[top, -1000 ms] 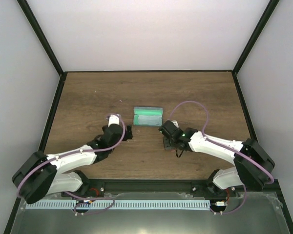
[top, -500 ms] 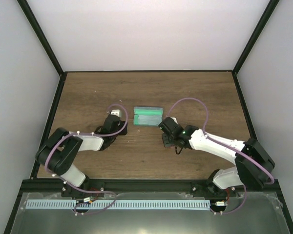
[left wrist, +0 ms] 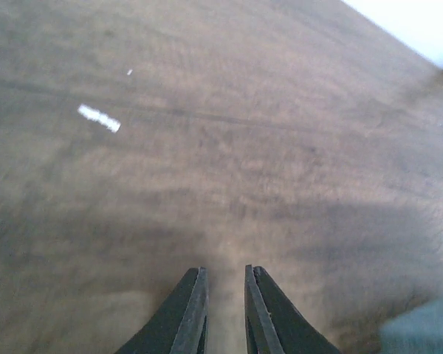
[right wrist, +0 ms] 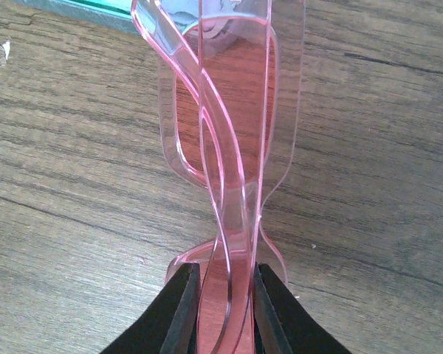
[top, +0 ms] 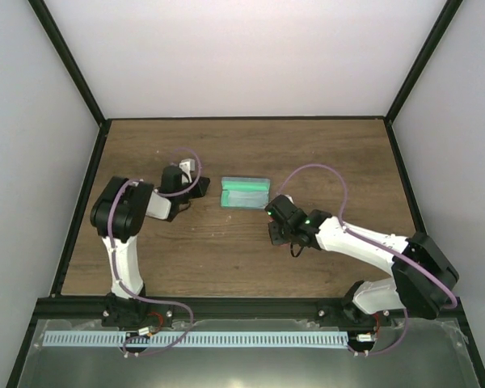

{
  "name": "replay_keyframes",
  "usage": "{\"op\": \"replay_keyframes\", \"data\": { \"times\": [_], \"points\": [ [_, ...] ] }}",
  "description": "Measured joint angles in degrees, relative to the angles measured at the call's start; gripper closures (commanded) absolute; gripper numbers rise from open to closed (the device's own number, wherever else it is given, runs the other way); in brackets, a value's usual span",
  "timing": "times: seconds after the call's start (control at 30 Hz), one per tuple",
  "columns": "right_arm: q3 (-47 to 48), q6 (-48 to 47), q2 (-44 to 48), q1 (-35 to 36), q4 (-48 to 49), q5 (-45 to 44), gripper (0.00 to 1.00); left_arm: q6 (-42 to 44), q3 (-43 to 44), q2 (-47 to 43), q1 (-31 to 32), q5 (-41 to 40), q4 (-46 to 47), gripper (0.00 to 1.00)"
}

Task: Organize the sunglasses
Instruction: Pick up the sunglasses from the center of the board, then adjust the sunglasses case at the center of the board.

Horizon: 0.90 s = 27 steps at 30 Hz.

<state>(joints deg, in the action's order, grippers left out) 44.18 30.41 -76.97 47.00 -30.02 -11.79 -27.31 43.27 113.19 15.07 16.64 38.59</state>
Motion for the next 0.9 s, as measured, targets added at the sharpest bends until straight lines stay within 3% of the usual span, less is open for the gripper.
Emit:
{"op": "replay_keyframes", "data": {
  "times": [0.13, 0.33, 0.9],
  "points": [
    [0.0, 0.0, 0.2, 0.0, 0.3, 0.1, 0.86, 0.1, 4.6, 6.2, -1.7, 7.2, 5.5, 0.82],
    [-0.1, -0.2, 0.6, 0.0, 1.0, 0.3, 0.86, 3.5, 10.0, 10.1, -1.6, 15.7, 5.9, 0.75],
    [-1.3, -0.4, 1.5, 0.0, 1.8, 0.8, 0.86, 7.9, 4.1, 8.2, 0.8, 25.5, 10.8, 0.7]
  ]
}}
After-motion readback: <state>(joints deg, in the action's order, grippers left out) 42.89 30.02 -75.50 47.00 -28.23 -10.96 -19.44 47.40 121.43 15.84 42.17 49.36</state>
